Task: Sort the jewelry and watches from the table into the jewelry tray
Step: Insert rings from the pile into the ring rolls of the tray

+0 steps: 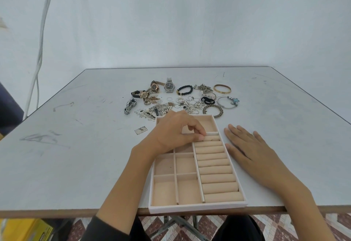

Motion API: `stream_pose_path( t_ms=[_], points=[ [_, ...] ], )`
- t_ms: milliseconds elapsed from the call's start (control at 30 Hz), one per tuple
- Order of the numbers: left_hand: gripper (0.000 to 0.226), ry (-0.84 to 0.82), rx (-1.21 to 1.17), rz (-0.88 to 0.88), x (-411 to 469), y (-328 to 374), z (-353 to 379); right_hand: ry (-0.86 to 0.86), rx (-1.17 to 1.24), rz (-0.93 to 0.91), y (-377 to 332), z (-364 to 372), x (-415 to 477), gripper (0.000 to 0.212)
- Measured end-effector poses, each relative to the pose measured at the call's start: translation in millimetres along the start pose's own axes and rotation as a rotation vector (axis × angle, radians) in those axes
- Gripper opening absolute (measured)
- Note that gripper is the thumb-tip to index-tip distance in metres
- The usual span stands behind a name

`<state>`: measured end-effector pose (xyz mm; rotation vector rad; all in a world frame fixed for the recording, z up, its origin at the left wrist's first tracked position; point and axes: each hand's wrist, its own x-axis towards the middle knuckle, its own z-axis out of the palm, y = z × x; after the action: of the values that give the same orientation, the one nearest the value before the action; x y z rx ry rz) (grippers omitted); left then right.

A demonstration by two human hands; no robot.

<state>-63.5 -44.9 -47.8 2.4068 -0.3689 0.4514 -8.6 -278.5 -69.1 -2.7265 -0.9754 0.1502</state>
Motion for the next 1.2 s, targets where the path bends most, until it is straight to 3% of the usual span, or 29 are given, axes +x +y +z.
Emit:
stream_pose_path(
  t_ms=[167,300,433,567,800,1033,1200],
  points=[
    [0.009,-0.005,-0.079,-0.052,-2,0,-5,0.005,0.035,0.011,1,-17,5,0.051],
    [0.004,0.119,-0.164,-0.197,3,-10,-17,0.071,0.174,0.055,2,-43,31,0.021],
    [0.01,0.259,0.029,-0.388,19,-42,-31,0.254,0.286,0.016,-20,-59,75,0.012],
    [0.015,0.184,0.251,-0.52,39,-59,-34,0.223,0.254,-0.042,-55,-55,120,0.009],
    [0.02,0.04,0.476,-0.495,58,-73,-25,0.091,-0.023,-0.009,-79,-33,166,0.016],
    [0.014,0.04,0.587,-0.475,64,-74,-27,0.139,-0.055,-0.009,-80,-31,170,0.011],
    [0.016,-0.004,0.53,-0.49,66,-71,-27,0.2,0.06,0.009,-74,-29,168,0.017]
  ],
)
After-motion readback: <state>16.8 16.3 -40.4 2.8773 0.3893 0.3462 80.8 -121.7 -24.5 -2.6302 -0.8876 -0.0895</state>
